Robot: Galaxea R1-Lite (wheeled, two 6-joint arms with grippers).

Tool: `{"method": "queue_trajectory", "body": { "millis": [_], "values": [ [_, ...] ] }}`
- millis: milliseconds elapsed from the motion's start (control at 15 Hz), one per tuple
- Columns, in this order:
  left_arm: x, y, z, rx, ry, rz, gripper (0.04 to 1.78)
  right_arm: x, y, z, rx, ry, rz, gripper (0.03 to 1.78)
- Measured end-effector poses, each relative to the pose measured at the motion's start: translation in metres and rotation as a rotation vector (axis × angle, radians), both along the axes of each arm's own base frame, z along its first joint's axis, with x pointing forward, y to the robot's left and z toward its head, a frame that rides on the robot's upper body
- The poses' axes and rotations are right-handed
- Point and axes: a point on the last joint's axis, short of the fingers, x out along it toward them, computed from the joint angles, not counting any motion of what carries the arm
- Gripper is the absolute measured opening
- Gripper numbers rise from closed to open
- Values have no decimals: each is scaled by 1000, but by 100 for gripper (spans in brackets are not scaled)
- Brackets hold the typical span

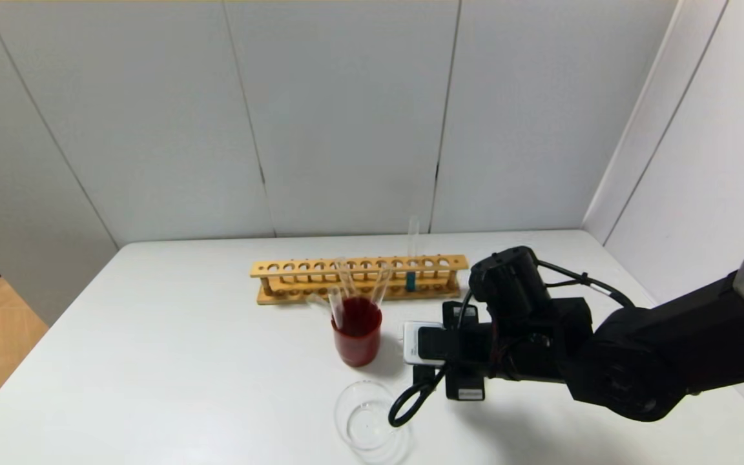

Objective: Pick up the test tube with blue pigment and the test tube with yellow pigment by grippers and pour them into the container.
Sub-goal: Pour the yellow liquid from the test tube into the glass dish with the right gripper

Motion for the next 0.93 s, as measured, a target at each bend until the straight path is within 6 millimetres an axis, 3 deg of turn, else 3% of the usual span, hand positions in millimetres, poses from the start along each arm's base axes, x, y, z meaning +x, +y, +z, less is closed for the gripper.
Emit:
{"method": "queue_trajectory", "body": {
  "millis": [267, 933],
  "values": [
    [0, 0, 0, 0, 0, 0, 175, -4, 16, -4, -54, -45, 4, 36],
    [0, 0, 0, 0, 0, 0, 175, -11, 26, -3, -264, -102, 72, 36]
  ]
}}
